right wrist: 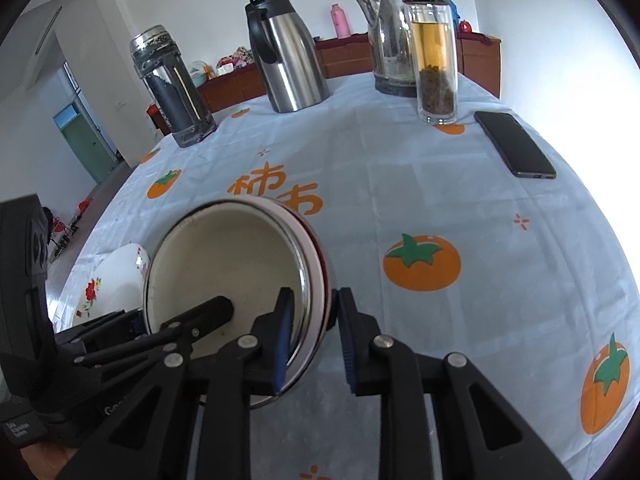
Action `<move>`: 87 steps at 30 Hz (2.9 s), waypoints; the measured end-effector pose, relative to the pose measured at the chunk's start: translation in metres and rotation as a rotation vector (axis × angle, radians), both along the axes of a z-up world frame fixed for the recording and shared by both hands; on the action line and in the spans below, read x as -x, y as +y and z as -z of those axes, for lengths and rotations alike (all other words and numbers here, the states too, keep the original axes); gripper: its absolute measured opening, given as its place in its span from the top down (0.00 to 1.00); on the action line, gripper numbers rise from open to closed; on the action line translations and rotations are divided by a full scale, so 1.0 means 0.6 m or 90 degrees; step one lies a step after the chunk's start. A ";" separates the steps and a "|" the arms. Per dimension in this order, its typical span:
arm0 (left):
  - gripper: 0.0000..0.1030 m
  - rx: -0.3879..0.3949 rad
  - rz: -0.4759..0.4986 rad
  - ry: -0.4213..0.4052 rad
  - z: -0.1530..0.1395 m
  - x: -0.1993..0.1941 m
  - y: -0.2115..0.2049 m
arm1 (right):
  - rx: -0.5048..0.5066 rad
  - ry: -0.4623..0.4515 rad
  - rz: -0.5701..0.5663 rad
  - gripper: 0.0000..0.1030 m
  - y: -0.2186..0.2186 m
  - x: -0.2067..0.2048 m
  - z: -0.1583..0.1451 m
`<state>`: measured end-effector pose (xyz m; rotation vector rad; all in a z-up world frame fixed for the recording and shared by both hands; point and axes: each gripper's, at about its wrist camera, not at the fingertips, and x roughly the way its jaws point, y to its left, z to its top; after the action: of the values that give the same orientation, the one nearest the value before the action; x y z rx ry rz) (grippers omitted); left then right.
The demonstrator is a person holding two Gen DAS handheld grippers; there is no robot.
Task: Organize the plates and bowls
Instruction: 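Lift the nested bowl stack with both grippers off the table, then carry the bowl stack with both grippers over the white red-flower plates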
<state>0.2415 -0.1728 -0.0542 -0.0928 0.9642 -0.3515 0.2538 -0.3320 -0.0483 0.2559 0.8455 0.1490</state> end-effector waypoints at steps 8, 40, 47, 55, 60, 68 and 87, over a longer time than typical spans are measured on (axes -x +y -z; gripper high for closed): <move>0.62 0.005 -0.011 -0.036 -0.022 0.010 0.011 | 0.004 -0.003 -0.013 0.79 0.004 0.003 -0.013; 0.64 0.038 -0.119 -0.095 -0.079 0.041 0.160 | 0.002 -0.034 -0.129 0.80 0.135 0.003 -0.073; 0.64 0.034 -0.148 -0.093 -0.080 0.054 0.208 | 0.010 -0.033 -0.165 0.80 0.188 0.007 -0.073; 0.64 0.028 -0.169 -0.086 -0.081 0.076 0.246 | 0.025 -0.025 -0.198 0.80 0.232 0.015 -0.078; 0.64 0.024 -0.180 -0.091 -0.084 0.089 0.263 | 0.029 -0.024 -0.213 0.80 0.252 0.021 -0.080; 0.64 0.028 -0.190 -0.090 -0.083 0.103 0.281 | 0.034 -0.026 -0.224 0.80 0.271 0.031 -0.080; 0.64 0.032 -0.190 -0.074 -0.068 0.111 0.291 | 0.045 -0.023 -0.226 0.80 0.283 0.034 -0.071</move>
<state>0.1748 0.0017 -0.0136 -0.2564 0.8132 -0.1044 0.2335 -0.1620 -0.0058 0.0346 0.8532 0.4523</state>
